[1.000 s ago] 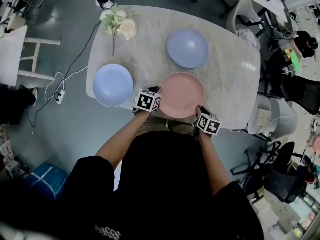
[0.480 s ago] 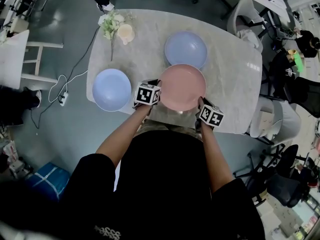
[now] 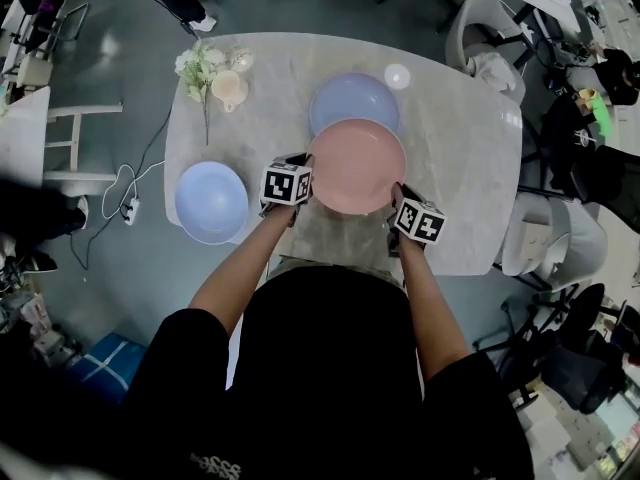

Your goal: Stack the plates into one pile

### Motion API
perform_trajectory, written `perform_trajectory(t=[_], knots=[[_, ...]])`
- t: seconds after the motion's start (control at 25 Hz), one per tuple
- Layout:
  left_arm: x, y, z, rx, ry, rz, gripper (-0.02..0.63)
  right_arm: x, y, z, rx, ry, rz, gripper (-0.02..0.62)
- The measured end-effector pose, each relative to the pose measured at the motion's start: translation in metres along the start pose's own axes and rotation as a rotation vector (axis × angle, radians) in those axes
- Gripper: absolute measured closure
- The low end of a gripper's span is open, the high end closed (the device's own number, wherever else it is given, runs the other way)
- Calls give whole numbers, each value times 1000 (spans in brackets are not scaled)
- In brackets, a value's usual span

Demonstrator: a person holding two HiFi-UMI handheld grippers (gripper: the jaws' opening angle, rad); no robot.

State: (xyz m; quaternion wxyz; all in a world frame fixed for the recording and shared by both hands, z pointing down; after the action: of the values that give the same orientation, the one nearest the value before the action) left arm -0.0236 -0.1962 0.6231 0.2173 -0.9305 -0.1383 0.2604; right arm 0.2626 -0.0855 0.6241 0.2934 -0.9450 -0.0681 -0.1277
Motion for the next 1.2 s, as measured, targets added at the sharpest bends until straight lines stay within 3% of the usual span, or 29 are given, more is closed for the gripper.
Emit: perform_trajectory(t=[0.84, 1.08, 1.2], knots=[[-32, 90, -73, 20, 45, 94, 575, 33, 96, -85, 36, 45, -109, 563], [-42, 97, -90, -32, 13, 145, 574, 39, 103, -103, 26, 51, -105, 561], [-45, 98, -95, -51, 25, 127, 571, 40, 104, -109, 18, 59, -104, 561]])
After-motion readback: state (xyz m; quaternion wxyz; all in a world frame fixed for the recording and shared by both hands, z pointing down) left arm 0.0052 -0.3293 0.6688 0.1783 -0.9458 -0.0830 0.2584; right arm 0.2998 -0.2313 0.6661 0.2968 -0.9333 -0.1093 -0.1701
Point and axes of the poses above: the fingertips, and each gripper's own axes: z backward along the fingers, x to its right, y out of its top, the point moved 9 cm from there along z, backward along the fingers, and after that the axes turned 6 degrees about z, right-handed, at the moved point
